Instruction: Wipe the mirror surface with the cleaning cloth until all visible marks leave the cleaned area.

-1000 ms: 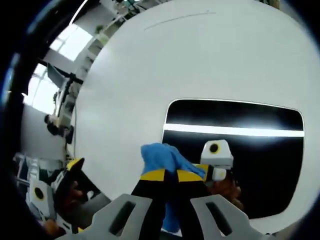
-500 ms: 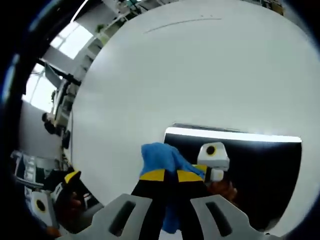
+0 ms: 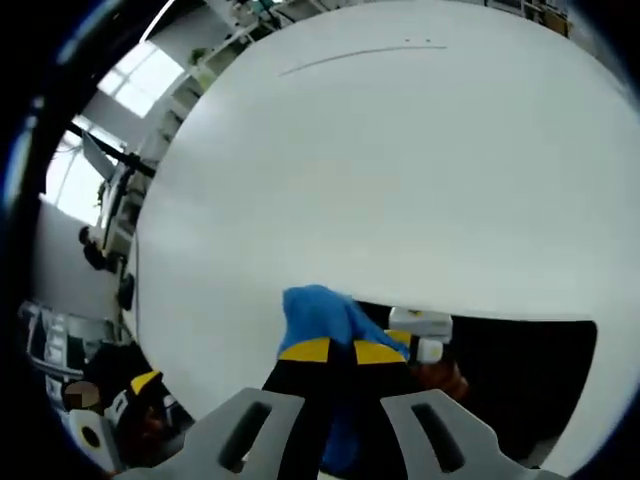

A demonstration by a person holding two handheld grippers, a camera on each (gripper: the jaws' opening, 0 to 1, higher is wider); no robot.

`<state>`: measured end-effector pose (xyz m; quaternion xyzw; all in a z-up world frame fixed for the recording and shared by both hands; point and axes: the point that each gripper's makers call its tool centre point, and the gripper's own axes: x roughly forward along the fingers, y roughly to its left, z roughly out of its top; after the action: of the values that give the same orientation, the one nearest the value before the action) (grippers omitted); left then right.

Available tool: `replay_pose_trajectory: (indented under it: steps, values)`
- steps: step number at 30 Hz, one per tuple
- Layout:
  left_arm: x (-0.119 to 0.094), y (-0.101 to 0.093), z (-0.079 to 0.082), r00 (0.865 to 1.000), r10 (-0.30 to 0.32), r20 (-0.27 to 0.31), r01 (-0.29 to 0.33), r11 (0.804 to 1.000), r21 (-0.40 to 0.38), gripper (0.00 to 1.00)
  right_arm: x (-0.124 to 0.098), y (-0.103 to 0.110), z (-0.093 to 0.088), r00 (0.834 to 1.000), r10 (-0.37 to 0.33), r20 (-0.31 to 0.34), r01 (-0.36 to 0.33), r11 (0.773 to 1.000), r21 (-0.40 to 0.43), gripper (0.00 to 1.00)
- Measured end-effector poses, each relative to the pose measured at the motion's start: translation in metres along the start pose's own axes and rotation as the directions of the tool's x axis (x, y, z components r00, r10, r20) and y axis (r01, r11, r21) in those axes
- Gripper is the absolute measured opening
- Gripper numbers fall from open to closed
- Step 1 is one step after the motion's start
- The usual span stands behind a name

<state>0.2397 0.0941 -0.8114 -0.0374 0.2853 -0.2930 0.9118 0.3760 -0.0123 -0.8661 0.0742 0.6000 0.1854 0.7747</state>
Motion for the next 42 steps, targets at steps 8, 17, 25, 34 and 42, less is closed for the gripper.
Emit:
replay_pose_trajectory:
  steps: [8,17,25,34,42]
  values:
    - [0.001,0.002,-0.002,1.0,0.007,-0.006,-0.007,1.0,0.004,0.99,-0.004,0.0,-0.001,1.0,0.002,-0.007,-0.002,1.0,0.029,0.01]
    - [0.001,0.002,-0.002,1.0,0.014,-0.006,-0.014,1.0,-0.002,0.99,-0.002,-0.002,0.001,1.0,0.03,-0.009,-0.03,0.999,0.011,0.01]
    - [0.0,0.002,-0.002,1.0,0.017,-0.008,-0.017,1.0,-0.002,0.99,-0.013,-0.011,-0.004,1.0,0.02,0.002,-0.02,1.0,0.002,0.01]
    - [-0.001,0.0,-0.001,1.0,0.014,-0.009,-0.014,1.0,-0.004,0.99,-0.014,-0.03,0.001,1.0,-0.001,0.005,0.001,1.0,0.0,0.01]
    - [0.0,0.001,-0.003,1.0,0.008,-0.012,-0.008,1.0,-0.002,0.99,-0.017,-0.048,0.002,1.0,-0.027,0.005,0.027,1.0,0.009,0.01]
